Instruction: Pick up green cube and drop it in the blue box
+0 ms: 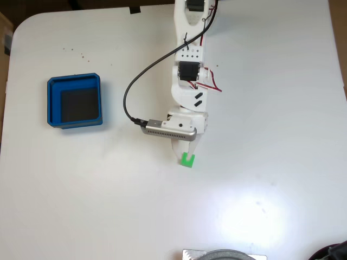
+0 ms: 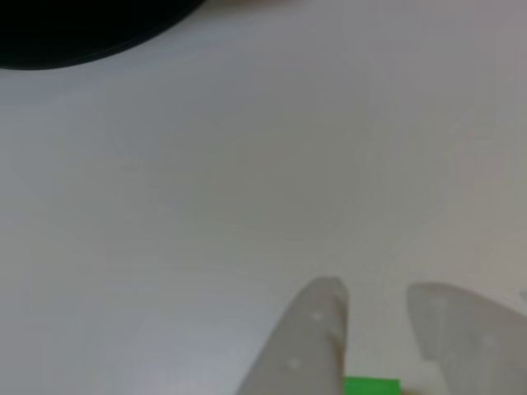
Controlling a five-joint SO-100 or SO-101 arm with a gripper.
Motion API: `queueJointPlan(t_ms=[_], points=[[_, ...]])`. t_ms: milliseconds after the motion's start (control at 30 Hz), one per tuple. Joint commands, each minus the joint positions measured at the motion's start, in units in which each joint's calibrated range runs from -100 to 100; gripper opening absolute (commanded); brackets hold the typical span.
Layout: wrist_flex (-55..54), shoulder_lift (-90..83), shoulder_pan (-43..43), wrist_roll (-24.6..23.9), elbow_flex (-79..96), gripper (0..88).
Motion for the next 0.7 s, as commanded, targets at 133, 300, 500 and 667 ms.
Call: queueJointPlan(t_ms=[133, 300, 500, 667], points=[[12.94, 1.44, 1.28, 0.24, -11.21, 2.5], [23.46, 5.29, 1.13, 0.20, -18.93, 2.5], [25.82, 8.30, 1.05, -0.10, -25.04, 2.5], [25.98, 9.05, 0.82, -0.10, -26.02, 2.6]])
